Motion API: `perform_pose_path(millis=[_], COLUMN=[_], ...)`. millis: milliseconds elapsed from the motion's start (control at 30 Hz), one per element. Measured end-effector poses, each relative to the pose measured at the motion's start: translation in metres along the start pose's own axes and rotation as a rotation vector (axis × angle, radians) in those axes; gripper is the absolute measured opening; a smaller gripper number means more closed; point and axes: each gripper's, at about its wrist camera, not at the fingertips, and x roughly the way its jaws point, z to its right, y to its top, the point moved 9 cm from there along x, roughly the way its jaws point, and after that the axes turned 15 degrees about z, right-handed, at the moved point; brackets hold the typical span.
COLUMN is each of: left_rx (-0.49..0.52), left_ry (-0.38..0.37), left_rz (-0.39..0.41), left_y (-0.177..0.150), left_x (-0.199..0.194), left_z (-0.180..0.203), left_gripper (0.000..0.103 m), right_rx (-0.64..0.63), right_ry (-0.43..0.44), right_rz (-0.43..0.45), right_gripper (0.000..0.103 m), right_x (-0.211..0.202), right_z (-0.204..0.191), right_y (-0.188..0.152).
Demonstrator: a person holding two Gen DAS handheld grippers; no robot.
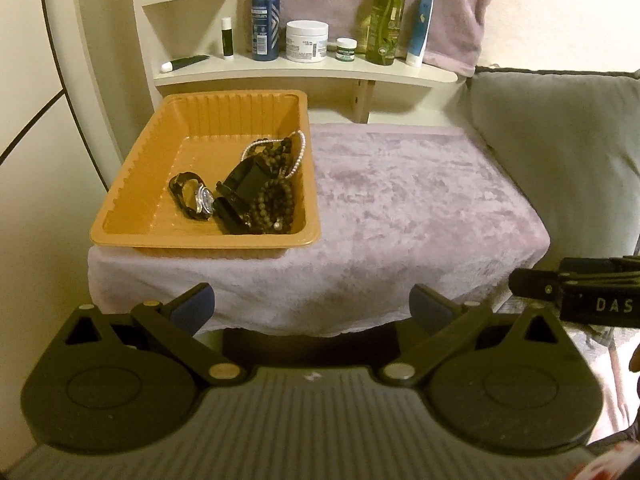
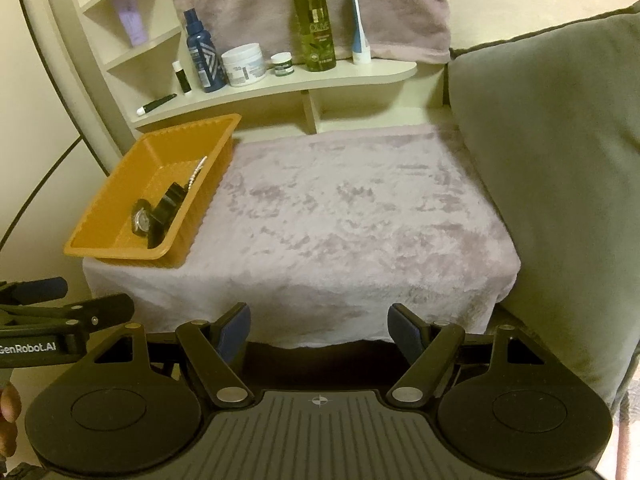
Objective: Organize jewelry
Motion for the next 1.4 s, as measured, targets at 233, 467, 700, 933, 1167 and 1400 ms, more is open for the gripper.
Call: perform_pose_path(millis=[233,467,700,933,1167,1400], left_rx=[-0.004,-0.008,-0.010,-0.011,-0.011,-0.012], left_ry=[-0.003,-0.002,-0.007,-0.007,-0.008,-0.006], left_rz=[-0.005,-0.005,-0.006,-0.006,-0.007,-0.007], left_y=[-0.0035,-0.0038,-0.0030,-0.0030,-0.0030,-0.0031], left_x=[0.0017,0.0020,0.0024,0.0025,0.0029,0.0035], left_z=[0.0013,0.0014,0.0019,0.0017,0.0021,0.0017], left_gripper=[0.103,0.103,0.103,0.103,0.103,0.103], right_rx=[0.000,0.000,-0.001,-0.001,-0.001,-0.003], right_ry=[0.004,0.004,0.002,0.001,0.001,0.002], right_rz=[-0.003,-0.003,0.000,0.000,-0.001,-0.001], right_gripper=[0.075,0.075,0.075,0.075,0.075,0.075], right_x=[-0.0004,-0.0007,-0.0007,-0.0009,-0.0008,-0.0006], right_z=[0.0005,0.0011,0.0018,0.0009,0.0011,0.0009], right_y=[-0.0002,0.0002,0.0015,0.0015,0.0017,0.0016])
